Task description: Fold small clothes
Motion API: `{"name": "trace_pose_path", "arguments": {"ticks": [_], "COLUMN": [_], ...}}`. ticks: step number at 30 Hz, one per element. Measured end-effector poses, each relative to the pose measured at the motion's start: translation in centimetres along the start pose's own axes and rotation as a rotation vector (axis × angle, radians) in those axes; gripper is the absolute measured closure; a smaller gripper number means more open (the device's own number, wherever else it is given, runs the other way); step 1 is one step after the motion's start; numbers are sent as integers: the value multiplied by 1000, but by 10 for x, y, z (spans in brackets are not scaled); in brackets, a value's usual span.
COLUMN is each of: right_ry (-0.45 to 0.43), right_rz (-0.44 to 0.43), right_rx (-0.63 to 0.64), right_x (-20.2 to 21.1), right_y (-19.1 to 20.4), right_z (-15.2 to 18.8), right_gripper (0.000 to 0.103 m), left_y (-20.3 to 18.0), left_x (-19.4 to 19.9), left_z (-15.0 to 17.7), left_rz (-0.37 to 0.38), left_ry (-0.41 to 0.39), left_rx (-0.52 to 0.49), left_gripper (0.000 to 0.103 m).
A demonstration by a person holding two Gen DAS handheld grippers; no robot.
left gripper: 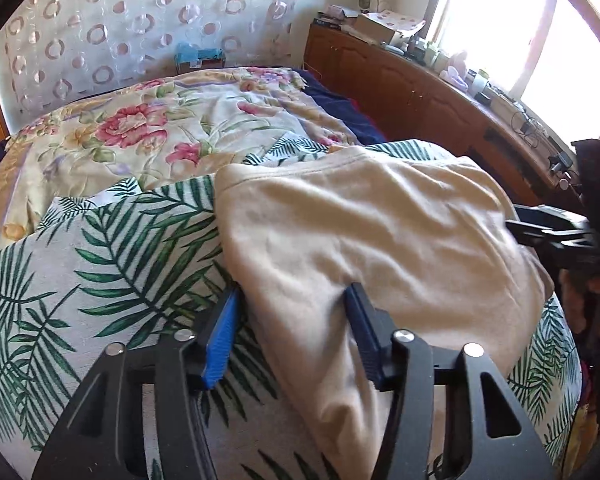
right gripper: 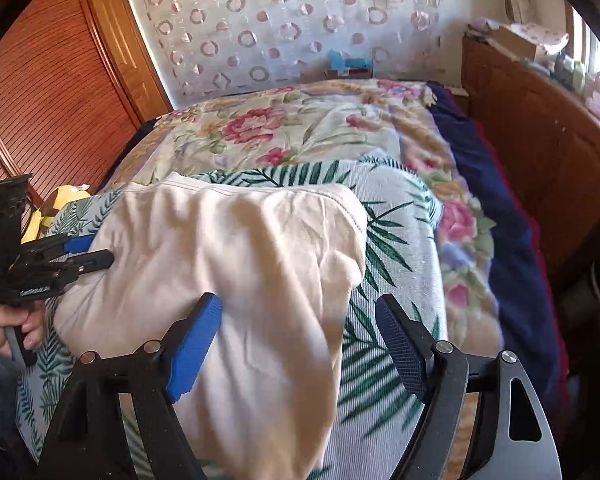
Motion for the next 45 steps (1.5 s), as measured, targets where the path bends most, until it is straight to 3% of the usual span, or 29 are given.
{"name": "trace_pose_path", "arguments": {"ticks": [2, 3, 4, 7, 8, 10, 17, 22, 26, 33, 41, 45], "right_ry": [27, 6, 4, 25, 21, 6, -130, -165, -167, -130, -49, 3], "right_rz": [-44, -50, -59, -181, -180, -160, -176, -251, -335, -495, -579, -566], "right_rx": [-45, -53, -60, -78, -63, 6, 101, 200, 296, 507, 749, 790], "right_x": [-12, -15, -15, -13, -10, -7, 17, 8, -18, -104, -220, -267], "right_y": [-6, -9, -11, -5, -3, 5, 42, 99, 155, 283, 414, 432], "right_z": [-7, -13, -15, -17, -19, -23, -52, -64, -75, -107, -122, -123], "right_gripper": [22, 22, 23, 73, 82, 87, 90, 90, 90, 90, 90, 90], "left_y": [-1, -3, -4, -7, -8, -8, 4, 45, 82, 161, 216, 227], "left_x": [-1, -2, -1, 4, 11, 28, 105, 164, 209, 255, 259, 250], "left_z": [0, 0, -1, -1, -3, -6, -14, -9, 9, 63, 122, 137], "left_rz": [36, 56, 72, 83, 98, 118, 111, 35, -73, -274, -368, -388], "left_ry": [3, 7, 6, -13, -33, -66, -208, -298, -349, -376, -318, -287], "left_rx": [21, 33, 43, 38, 54, 68, 95, 142, 170, 299, 439, 461], "left_gripper": [73, 86, 88, 90, 90, 91, 91, 91, 91, 91, 91, 91]}}
Point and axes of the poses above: each gripper's, at about its wrist camera, not at the fingertips, and x roughly against the way its jaws point, y to its left, z to its underside, the point moved 4 cm from there along -x, roughly the way its jaws point, and after that the axes turned 12 degrees about -y, right-handed, at the moved point
